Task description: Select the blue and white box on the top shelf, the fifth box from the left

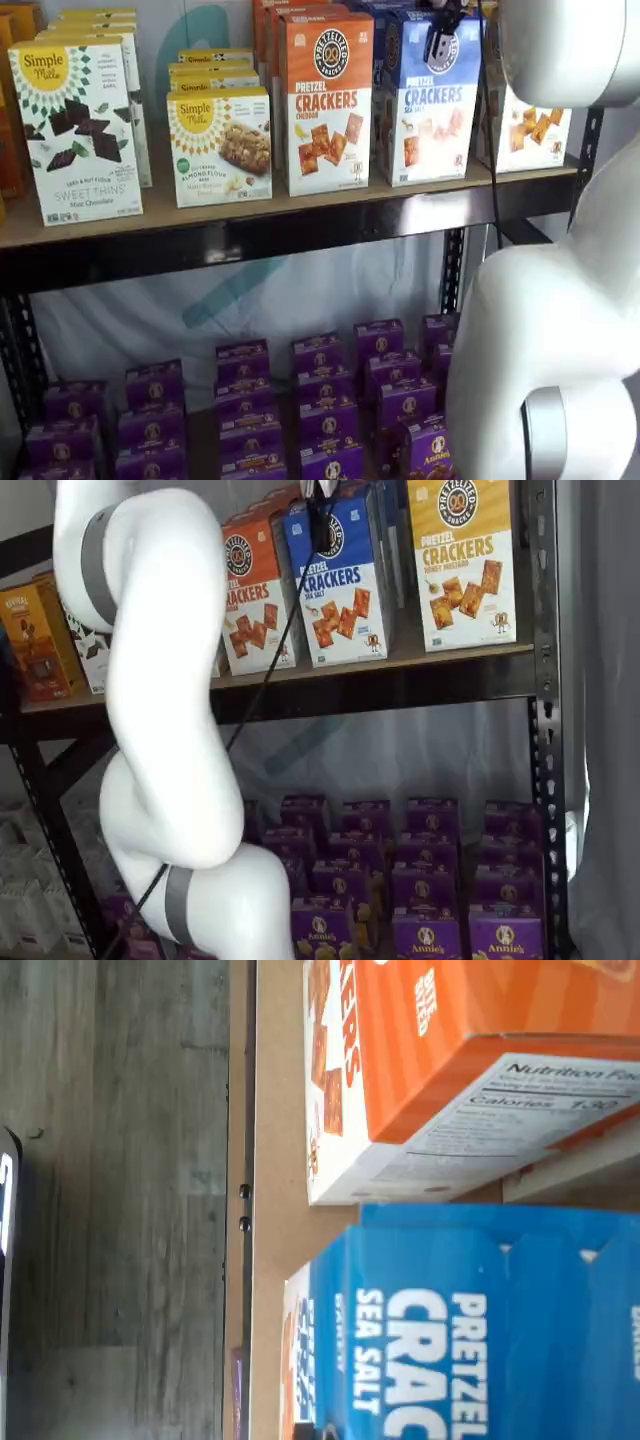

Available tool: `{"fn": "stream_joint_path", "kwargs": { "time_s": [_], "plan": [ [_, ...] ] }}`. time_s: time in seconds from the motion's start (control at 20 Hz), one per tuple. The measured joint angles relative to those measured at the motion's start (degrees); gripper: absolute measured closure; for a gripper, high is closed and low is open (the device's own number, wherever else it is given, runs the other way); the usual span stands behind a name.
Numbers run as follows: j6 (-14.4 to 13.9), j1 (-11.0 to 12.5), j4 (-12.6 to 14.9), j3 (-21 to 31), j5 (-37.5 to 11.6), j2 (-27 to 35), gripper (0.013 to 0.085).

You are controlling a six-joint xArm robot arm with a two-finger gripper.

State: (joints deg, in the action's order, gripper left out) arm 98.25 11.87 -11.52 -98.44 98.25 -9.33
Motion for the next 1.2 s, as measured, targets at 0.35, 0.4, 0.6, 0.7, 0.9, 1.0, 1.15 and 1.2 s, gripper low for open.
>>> {"fn": "stream_joint_path", "kwargs": {
  "time_s": [0.35,0.4,0.6,0.7,0.9,1.0,1.15,1.2],
  "plan": [
    [-0.12,-0.15,0.19,-0.03,0.35,-0.14,0.041],
    [-0.12,-0.15,0.22,-0.03,0.46,-0.15,0.041],
    [-0.01,0.06,0.15,-0.29,1.22,-0.18,0.041],
    [0.06,0.33,-0.25,-0.55,1.78,-0.18,0.041],
    [0.33,0.83,-0.68,-0.45,2.34,-0.74,0.041],
    [0.49,1.04,-0.78,-0.22,2.46,-1.04,0.041],
    [0.65,1.33,-1.08,-0.02,2.73,-1.28,0.041],
    [0.68,1.41,-1.17,-0.03,2.89,-1.3,0.045]
  ]
}}
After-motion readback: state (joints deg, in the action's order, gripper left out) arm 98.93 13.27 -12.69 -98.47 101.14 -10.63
